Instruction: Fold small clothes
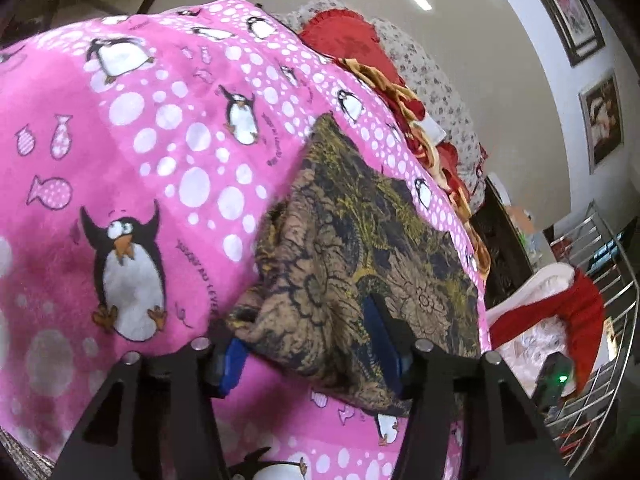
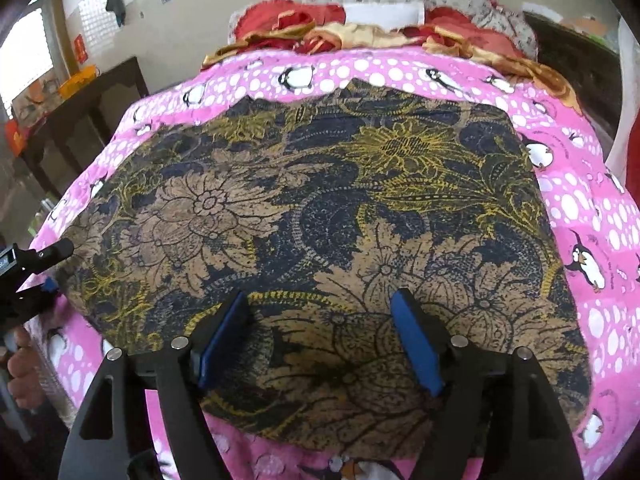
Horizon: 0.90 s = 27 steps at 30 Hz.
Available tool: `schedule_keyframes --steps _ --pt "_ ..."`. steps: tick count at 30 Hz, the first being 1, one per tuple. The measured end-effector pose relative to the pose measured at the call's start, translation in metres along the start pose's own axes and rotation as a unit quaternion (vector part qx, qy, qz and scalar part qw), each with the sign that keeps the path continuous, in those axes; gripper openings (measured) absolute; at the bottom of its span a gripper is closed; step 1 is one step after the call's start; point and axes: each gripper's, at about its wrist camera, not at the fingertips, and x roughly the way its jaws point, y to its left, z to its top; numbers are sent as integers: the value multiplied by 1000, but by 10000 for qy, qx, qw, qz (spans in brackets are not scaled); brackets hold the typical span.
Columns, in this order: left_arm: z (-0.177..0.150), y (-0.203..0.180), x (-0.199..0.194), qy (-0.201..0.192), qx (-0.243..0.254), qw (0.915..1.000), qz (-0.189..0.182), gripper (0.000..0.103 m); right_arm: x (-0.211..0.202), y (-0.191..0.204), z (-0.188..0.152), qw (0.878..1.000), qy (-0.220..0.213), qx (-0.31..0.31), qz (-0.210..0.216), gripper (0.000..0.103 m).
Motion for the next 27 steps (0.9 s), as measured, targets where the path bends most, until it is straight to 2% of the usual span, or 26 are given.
schedule_keyframes --steps 2,5,8,10,13,15,18,21,25,27 --pt "1 2 1 6 -13 9999 145 31 -16 8 19 9999 -108 -17 12 70" --pt "0 -1 4 39 112 9989 448 14 -30 27 53 9990 -264 -115 336 69" --pt "-6 -23 0 -169 691 9936 883 11 -17 59 99 9959 38 -260 869 69" --pt "-12 -50 -8 -518 1347 9833 1106 10 3 84 131 9914 287 -294 1239 69" --pt "-20 -83 -17 -862 2059 9691 1051 10 31 117 168 9830 557 -454 1692 69" --pt "-25 -102 -24 -1015 2458 9599 890 10 54 141 190 9718 847 -510 2139 69" --pt "-28 -122 -30 -1138 2840 9496 685 10 77 169 210 9675 1052 -690 2195 69" --pt "-28 -135 -27 -1096 2938 9479 557 10 100 186 219 9606 1483 -813 2206 69" --pt "-28 -145 -22 -994 3016 9471 458 10 116 215 221 9606 1817 -1482 1490 69" --pt "-29 -150 -21 -971 3082 9455 397 10 118 223 221 9562 1938 -1729 1353 69"
